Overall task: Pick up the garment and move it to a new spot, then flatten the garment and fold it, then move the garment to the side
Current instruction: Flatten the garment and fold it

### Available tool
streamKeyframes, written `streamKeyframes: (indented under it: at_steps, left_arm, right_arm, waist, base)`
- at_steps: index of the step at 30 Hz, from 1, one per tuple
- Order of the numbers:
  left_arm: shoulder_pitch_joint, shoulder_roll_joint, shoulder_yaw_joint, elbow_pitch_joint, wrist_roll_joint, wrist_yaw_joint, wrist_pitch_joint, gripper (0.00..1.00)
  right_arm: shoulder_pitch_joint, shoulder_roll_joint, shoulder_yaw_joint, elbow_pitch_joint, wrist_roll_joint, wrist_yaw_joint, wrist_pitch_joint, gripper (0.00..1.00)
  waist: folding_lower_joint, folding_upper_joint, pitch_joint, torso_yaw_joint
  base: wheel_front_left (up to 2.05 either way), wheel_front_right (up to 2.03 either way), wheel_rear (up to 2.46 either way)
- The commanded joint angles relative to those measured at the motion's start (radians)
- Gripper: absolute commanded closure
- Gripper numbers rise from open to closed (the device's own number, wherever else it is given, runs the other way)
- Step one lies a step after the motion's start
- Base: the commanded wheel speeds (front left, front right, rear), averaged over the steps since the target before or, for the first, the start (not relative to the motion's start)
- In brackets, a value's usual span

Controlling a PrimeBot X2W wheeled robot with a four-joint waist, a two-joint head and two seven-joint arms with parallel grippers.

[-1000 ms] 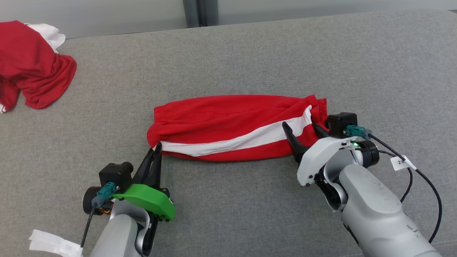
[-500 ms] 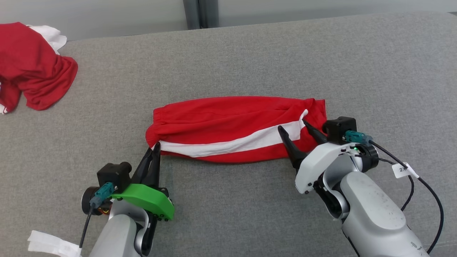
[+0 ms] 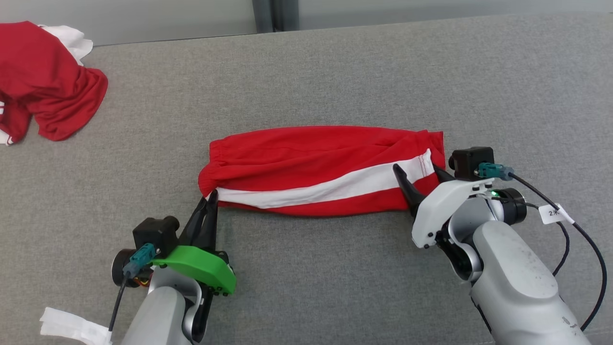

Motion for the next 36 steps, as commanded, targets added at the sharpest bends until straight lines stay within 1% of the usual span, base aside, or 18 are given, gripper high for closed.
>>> streamKeyframes:
  at_steps: [1, 2, 6, 7, 8, 12, 16, 18, 22, 27, 30, 33, 36]
  left_arm:
    - [-0.015, 0.002, 0.000, 0.001, 0.010, -0.002, -0.004, 1.00]
    - [-0.015, 0.002, 0.000, 0.001, 0.010, -0.002, -0.004, 1.00]
    - [-0.014, 0.001, 0.002, 0.001, 0.009, -0.004, -0.004, 1.00]
    - [-0.013, 0.001, 0.004, 0.000, 0.009, -0.004, -0.004, 1.00]
    - [-0.012, 0.001, 0.005, 0.000, 0.008, -0.004, -0.004, 1.00]
    - [-0.004, 0.001, 0.013, -0.005, 0.009, -0.003, -0.004, 1.00]
    - [0.003, 0.000, 0.020, -0.020, 0.004, -0.004, -0.004, 1.00]
    - [0.009, -0.001, 0.024, -0.032, -0.014, -0.007, -0.004, 1.00]
    - [0.025, -0.005, 0.027, -0.075, -0.093, -0.010, -0.001, 1.00]
    - [0.055, -0.008, 0.012, -0.195, -0.235, -0.014, 0.037, 1.00]
    - [0.089, -0.009, 0.001, -0.299, -0.316, -0.014, 0.075, 1.00]
    - [0.129, -0.005, 0.000, -0.408, -0.359, -0.012, 0.116, 1.00]
    - [0.175, 0.016, 0.006, -0.533, -0.381, 0.007, 0.169, 1.00]
  right_arm:
    - [-0.017, 0.001, -0.009, 0.012, -0.007, 0.000, 0.002, 0.41]
    - [-0.024, -0.001, -0.015, 0.021, -0.014, 0.000, 0.003, 0.54]
    - [-0.045, 0.000, -0.025, 0.052, -0.025, 0.000, 0.022, 0.80]
    - [-0.050, 0.000, -0.023, 0.056, -0.024, 0.000, 0.029, 0.93]
    - [-0.053, -0.002, -0.022, 0.057, -0.024, 0.000, 0.035, 1.00]
    - [-0.052, -0.012, -0.011, 0.043, -0.015, 0.000, 0.047, 1.00]
    - [-0.029, -0.031, 0.001, -0.007, 0.006, 0.000, 0.037, 1.00]
    - [-0.014, -0.043, 0.002, -0.048, 0.025, 0.000, 0.026, 1.00]
    - [0.023, -0.070, 0.006, -0.163, 0.086, 0.000, -0.004, 1.00]
    - [0.101, -0.119, -0.005, -0.343, 0.178, 0.000, -0.034, 1.00]
    - [0.156, -0.142, -0.023, -0.450, 0.215, 0.000, -0.034, 1.00]
    - [0.206, -0.158, -0.049, -0.549, 0.245, 0.000, -0.019, 1.00]
    - [0.256, -0.170, -0.078, -0.649, 0.268, 0.000, 0.009, 1.00]
  waist:
    - [0.0000, 0.0000, 0.001, 0.004]
    - [0.0000, 0.0000, 0.000, 0.006]
    - [0.0000, 0.0000, 0.000, 0.012]
    - [0.0000, 0.0000, -0.001, 0.012]
    - [0.0000, 0.0000, -0.002, 0.012]
    - [0.0000, 0.0000, -0.007, 0.007]
    - [0.0000, 0.0000, -0.019, -0.002]
    - [0.0000, 0.0000, -0.029, -0.007]
    - [0.0000, 0.0000, -0.056, -0.016]
    - [0.0000, 0.0000, -0.108, -0.026]
    - [0.0000, 0.0000, -0.146, -0.033]
    - [0.0000, 0.0000, -0.180, -0.041]
    - [0.0000, 0.0000, -0.212, -0.052]
  base:
    - [0.00, 0.00, 0.00]
    - [0.00, 0.00, 0.00]
    - [0.00, 0.00, 0.00]
    - [0.00, 0.00, 0.00]
    - [0.00, 0.00, 0.00]
    - [0.00, 0.00, 0.00]
    - [0.00, 0.00, 0.00]
    - [0.00, 0.00, 0.00]
    - [0.00, 0.00, 0.00]
    - [0.00, 0.00, 0.00]
    - [0.00, 0.00, 0.00]
    - [0.00, 0.00, 0.00]
    - [0.00, 0.00, 0.00]
